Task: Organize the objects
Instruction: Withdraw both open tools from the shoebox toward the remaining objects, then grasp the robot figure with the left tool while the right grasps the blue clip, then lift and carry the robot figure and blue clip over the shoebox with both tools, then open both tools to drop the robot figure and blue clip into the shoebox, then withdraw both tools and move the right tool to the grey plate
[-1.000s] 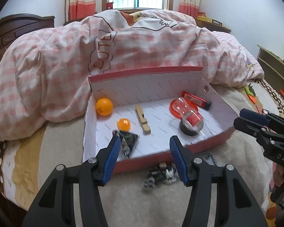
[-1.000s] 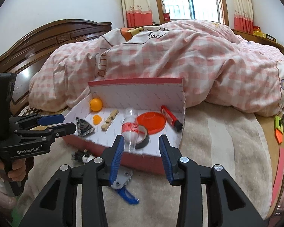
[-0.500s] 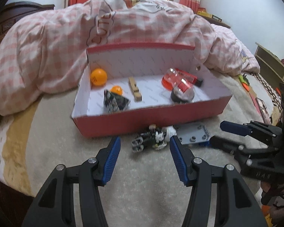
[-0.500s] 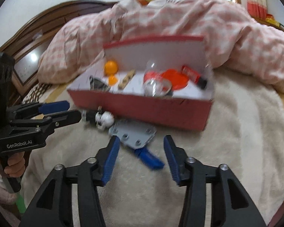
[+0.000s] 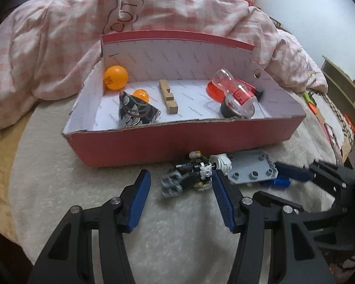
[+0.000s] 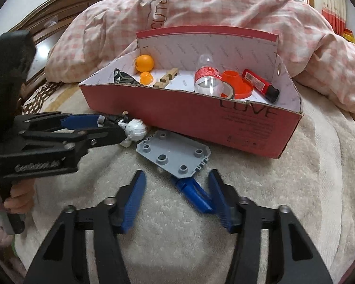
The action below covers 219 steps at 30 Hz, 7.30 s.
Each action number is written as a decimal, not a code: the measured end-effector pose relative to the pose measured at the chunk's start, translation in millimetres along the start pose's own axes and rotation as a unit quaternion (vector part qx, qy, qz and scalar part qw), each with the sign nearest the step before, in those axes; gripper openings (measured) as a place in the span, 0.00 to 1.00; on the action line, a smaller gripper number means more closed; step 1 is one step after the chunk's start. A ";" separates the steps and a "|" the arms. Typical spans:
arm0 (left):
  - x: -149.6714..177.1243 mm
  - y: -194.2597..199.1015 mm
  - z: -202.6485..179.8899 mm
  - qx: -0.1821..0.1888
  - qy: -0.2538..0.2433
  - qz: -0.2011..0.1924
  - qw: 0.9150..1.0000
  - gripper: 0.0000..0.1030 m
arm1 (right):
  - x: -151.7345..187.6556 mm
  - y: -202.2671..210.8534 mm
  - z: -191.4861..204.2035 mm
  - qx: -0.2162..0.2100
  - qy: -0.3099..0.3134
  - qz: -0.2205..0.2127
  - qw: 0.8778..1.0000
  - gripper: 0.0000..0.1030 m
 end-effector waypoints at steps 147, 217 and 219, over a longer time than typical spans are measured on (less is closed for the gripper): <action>-74.6 10.1 -0.7 -0.025 0.004 -0.087 0.996 0.44 | -32.0 51.4 -19.9 0.001 -0.061 -0.095 0.994 0.15; -49.2 47.6 3.8 -0.063 0.019 -0.073 0.995 0.63 | -60.3 45.8 -26.8 0.041 -0.070 -0.106 0.991 0.51; -42.3 51.3 -0.5 -0.061 0.015 -0.075 0.995 0.63 | -52.1 49.9 -24.3 0.038 -0.071 -0.103 0.991 0.51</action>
Point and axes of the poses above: each gripper's, at about its wrist camera, not at the fingertips, and y roughly against the way its jaws point, z to its left, x to its underside, the point moved 2 cm from there along -y, roughly the way its jaws point, and after that the axes turned 12 degrees about x, right-handed, at the moved point
